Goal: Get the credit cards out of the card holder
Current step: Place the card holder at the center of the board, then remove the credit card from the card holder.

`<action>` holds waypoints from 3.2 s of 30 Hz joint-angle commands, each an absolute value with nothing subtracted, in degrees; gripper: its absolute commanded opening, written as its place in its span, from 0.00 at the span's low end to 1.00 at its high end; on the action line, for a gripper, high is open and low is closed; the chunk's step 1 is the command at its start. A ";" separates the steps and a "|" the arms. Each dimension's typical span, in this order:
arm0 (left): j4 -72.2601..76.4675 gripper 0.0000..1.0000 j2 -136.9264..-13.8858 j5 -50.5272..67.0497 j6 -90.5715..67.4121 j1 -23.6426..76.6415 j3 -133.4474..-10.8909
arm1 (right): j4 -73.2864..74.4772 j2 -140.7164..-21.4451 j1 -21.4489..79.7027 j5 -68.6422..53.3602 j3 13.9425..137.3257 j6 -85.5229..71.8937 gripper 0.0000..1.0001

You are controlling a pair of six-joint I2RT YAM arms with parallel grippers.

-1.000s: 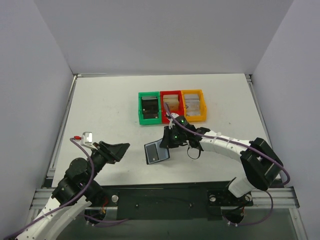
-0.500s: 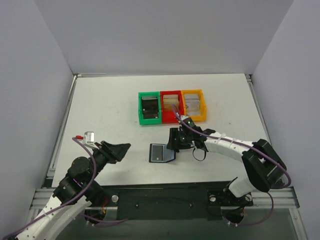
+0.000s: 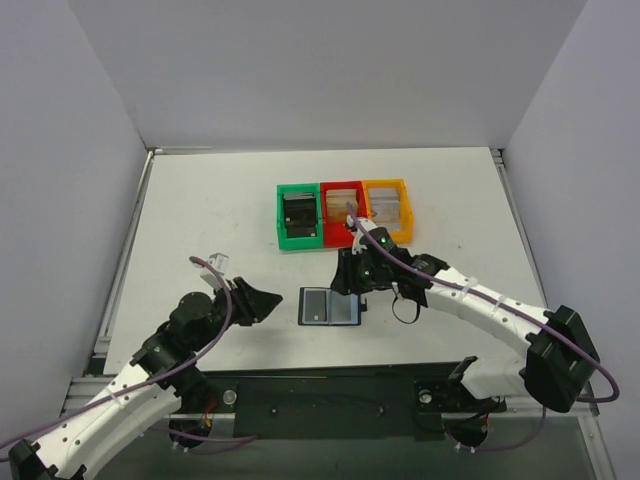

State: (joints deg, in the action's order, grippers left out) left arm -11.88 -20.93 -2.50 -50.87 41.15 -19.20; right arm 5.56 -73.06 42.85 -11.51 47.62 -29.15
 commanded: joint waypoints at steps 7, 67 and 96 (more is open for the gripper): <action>13.61 0.15 -35.22 7.11 -52.38 41.22 -14.94 | -3.69 -82.53 45.71 -19.34 44.74 -32.35 0.05; 26.54 0.10 -76.90 2.20 -48.25 43.94 -20.30 | -6.24 -88.59 43.24 -21.80 46.93 -36.12 0.39; 29.62 0.09 -81.21 2.20 -49.04 44.74 -19.51 | -10.37 -92.72 43.16 -23.29 45.88 -38.67 0.39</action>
